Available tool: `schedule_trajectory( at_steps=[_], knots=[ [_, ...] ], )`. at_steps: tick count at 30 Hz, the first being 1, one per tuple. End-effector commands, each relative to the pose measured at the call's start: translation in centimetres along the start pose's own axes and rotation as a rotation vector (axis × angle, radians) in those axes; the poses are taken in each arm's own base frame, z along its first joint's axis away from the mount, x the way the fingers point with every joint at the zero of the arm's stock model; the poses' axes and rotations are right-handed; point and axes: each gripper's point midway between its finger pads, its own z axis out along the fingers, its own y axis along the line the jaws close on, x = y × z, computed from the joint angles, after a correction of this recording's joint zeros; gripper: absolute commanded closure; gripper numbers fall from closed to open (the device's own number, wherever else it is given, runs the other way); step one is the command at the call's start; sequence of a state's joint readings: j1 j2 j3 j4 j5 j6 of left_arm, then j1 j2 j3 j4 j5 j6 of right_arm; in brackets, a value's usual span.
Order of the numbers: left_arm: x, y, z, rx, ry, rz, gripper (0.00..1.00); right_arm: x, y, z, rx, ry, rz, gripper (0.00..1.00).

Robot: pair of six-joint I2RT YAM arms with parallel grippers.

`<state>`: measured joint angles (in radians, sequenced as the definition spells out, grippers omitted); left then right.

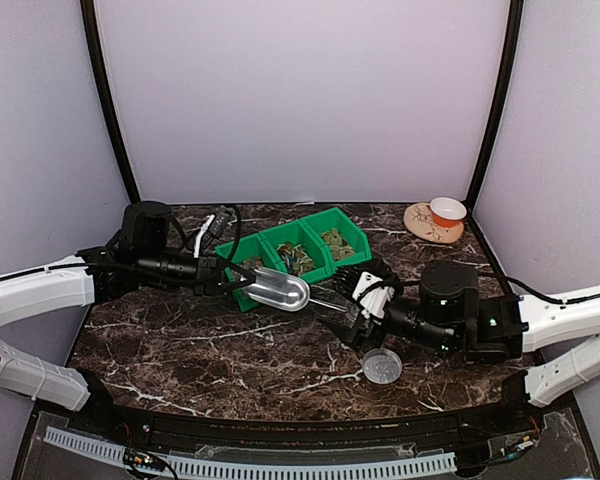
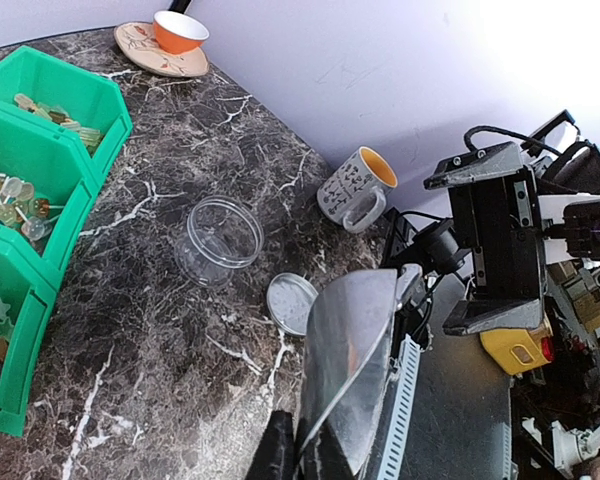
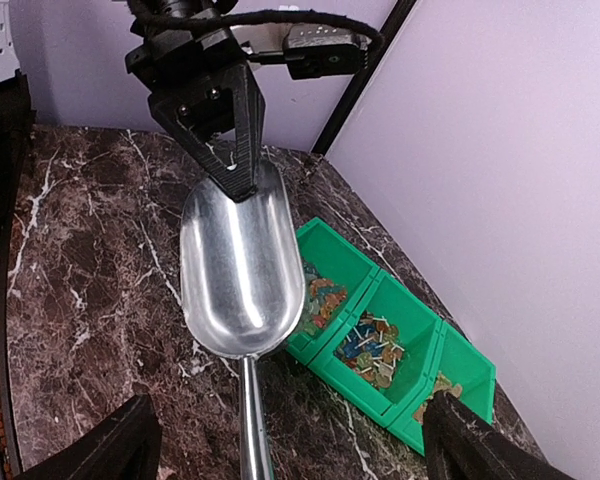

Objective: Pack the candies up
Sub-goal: Pass from the left arm to the right

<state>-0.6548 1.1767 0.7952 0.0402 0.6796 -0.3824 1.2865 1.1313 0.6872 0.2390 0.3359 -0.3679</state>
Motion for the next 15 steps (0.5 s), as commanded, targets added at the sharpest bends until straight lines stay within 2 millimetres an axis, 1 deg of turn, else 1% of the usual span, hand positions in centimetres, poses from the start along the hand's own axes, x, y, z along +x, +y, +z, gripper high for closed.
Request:
schedule_trajectory(
  at_steps=[1, 3, 6, 8, 11, 13, 15],
  knots=[
    [-0.9, -1.9, -0.4, 0.078, -0.039, 0.013, 1.0, -2.3, -1.2, -0.7, 0.034, -0.109, 0.055, 0.1],
    [-0.8, -2.5, -0.5, 0.116, -0.031, 0.005, 1.0, -2.4, -0.9, -0.8, 0.027, -0.128, 0.048, 0.09],
    [-1.1, -2.8, -0.6, 0.129, -0.042, -0.004, 1.0, -2.4, -0.9, -0.7, 0.028, -0.133, 0.047, 0.08],
    [-1.2, -3.0, -0.6, 0.138, -0.045, -0.012, 1.0, -2.2, -0.8, -0.5, 0.028, -0.131, 0.045, 0.05],
    [-1.2, -3.1, -0.6, 0.151, -0.044, -0.02, 1.0, -1.9, -0.4, -0.4, 0.019, -0.136, 0.036, 0.06],
    [-1.1, -3.2, -0.5, 0.157, -0.04, -0.028, 1.0, -1.9, 0.0, -0.3, 0.0, -0.145, 0.019, 0.07],
    [-1.0, -3.2, -0.4, 0.162, -0.036, -0.033, 1.0, -2.1, 0.0, -0.1, 0.0, -0.142, 0.018, 0.08]
  ],
)
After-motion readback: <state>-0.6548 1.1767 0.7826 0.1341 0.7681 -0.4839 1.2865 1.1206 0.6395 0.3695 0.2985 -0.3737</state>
